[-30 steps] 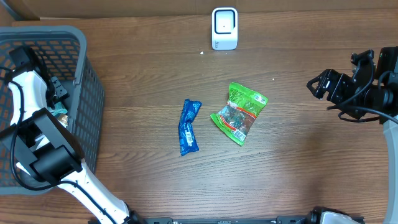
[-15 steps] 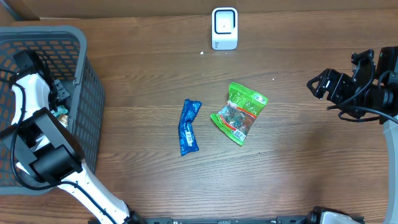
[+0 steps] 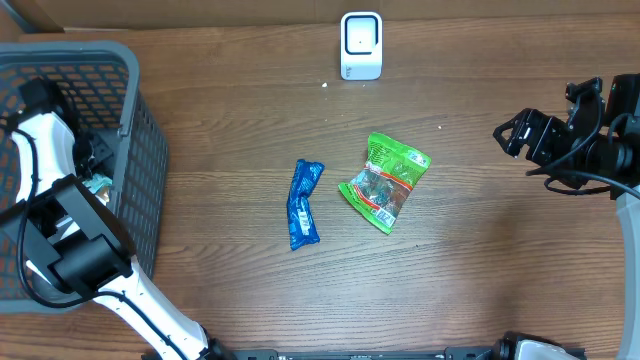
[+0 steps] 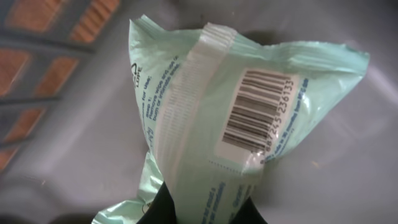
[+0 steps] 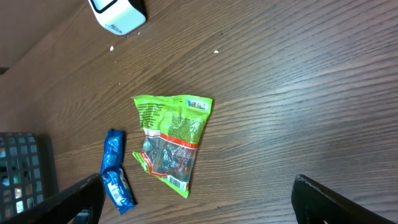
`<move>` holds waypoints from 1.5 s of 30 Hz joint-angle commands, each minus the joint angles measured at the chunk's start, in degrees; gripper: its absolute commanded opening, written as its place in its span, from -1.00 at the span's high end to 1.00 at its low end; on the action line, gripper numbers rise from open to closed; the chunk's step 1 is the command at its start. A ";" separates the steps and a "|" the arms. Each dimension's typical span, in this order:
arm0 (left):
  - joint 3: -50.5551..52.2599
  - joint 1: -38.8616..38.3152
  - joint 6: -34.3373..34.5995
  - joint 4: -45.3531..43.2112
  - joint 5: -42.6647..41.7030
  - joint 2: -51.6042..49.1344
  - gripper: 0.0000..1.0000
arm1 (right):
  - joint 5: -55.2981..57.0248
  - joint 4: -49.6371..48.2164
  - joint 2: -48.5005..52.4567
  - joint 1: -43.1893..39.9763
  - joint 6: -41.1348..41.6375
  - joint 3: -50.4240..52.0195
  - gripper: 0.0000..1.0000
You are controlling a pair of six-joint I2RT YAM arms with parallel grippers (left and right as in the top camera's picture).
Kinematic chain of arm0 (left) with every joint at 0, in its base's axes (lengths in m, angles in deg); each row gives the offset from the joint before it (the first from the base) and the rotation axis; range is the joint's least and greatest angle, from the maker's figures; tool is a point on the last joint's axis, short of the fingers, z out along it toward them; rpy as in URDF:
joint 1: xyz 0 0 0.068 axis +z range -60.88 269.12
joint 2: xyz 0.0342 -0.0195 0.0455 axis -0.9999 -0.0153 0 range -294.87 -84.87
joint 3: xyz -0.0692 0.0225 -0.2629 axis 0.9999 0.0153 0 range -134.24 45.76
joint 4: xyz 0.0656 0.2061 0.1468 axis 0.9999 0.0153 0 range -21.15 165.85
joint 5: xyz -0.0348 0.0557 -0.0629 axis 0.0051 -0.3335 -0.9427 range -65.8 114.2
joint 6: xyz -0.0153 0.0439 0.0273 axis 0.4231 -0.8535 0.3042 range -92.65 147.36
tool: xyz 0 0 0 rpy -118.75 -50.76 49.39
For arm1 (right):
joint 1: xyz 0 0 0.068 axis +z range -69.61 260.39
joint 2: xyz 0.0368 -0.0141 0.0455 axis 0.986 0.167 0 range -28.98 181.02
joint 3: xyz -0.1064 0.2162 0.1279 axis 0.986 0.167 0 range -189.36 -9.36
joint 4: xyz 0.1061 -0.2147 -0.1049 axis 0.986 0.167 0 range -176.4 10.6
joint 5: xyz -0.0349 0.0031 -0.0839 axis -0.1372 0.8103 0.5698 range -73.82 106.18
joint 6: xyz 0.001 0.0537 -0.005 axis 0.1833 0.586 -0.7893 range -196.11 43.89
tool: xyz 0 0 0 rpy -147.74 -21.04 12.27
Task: Scan the item barcode
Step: 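Lift the mint-green pack out and set it left of the blue bar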
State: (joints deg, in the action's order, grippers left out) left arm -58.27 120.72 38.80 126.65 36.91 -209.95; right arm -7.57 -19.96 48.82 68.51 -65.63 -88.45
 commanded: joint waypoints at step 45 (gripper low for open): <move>17.64 -47.39 17.77 8.11 -7.17 10.40 0.92 | -0.35 0.50 -0.42 0.24 -0.09 -1.97 -0.99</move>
State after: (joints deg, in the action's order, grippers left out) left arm -41.50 73.46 53.22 135.83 28.56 -198.32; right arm -7.59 -19.42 48.82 68.53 -65.61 -88.54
